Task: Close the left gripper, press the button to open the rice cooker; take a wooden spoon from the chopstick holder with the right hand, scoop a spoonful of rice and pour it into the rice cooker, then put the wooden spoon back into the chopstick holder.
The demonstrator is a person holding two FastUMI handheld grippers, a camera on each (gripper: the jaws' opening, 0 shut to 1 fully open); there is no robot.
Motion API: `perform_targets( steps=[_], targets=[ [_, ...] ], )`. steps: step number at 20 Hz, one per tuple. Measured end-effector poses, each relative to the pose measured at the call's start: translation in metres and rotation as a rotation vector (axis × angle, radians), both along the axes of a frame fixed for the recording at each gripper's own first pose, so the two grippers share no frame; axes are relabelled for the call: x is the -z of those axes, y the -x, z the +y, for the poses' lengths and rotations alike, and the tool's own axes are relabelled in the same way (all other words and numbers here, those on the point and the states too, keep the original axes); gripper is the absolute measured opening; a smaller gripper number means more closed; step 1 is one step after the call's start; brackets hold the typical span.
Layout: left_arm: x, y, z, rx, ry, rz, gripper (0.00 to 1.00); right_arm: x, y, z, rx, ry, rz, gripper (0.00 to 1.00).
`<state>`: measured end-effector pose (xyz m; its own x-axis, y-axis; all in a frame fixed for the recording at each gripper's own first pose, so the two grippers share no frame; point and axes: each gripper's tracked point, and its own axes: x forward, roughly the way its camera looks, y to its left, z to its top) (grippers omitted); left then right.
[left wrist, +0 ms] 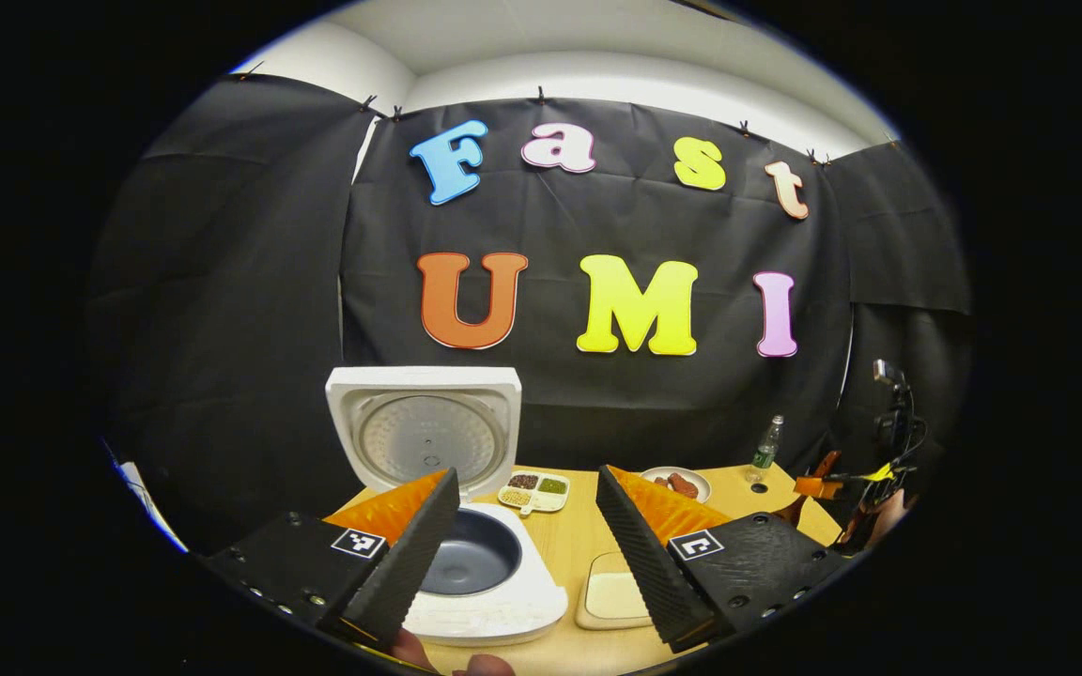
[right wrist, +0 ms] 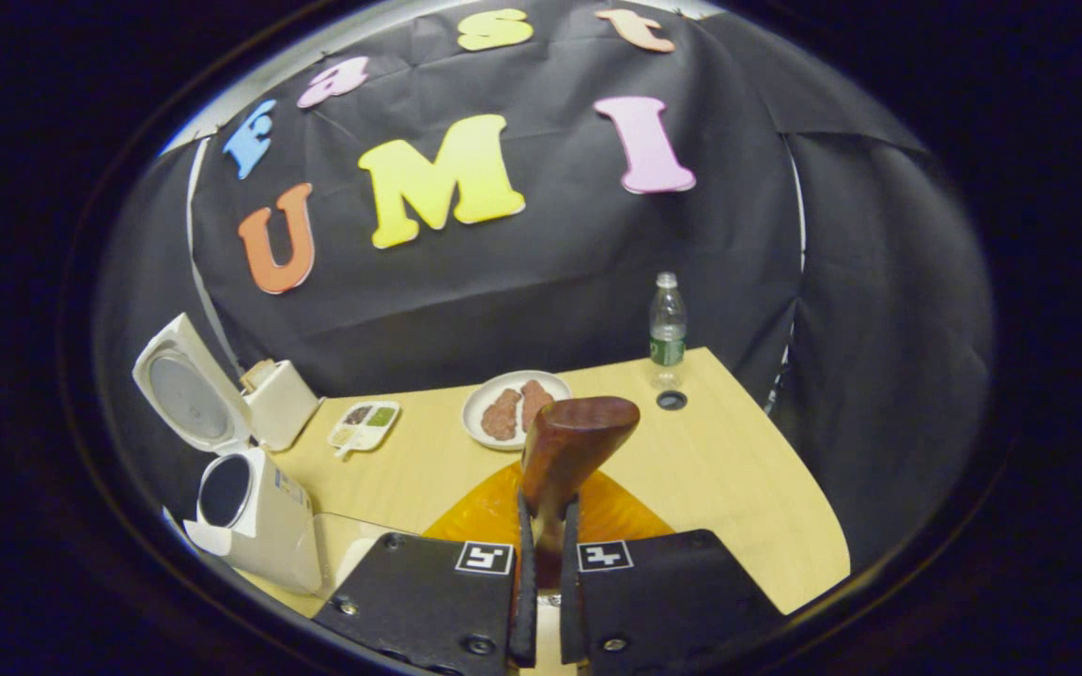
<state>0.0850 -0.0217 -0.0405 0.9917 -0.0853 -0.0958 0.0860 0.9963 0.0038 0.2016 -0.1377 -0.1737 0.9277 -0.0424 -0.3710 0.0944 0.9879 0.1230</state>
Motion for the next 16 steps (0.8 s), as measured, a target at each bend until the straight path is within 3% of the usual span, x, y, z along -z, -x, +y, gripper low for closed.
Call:
perform_targets(
  steps=[4,9,16],
  targets=[
    [0.003,0.018,0.022,0.007,0.011,0.001,0.94,-0.009,0.015,0.067,-0.104,0.056,-0.02,0.11],
    [0.004,0.036,0.047,0.002,0.021,0.006,0.94,0.028,0.017,0.127,-0.178,0.08,0.027,0.11],
    [0.018,0.049,0.082,-0.042,0.032,0.049,0.94,0.088,0.01,0.152,-0.15,0.373,0.011,0.11]
  ],
)
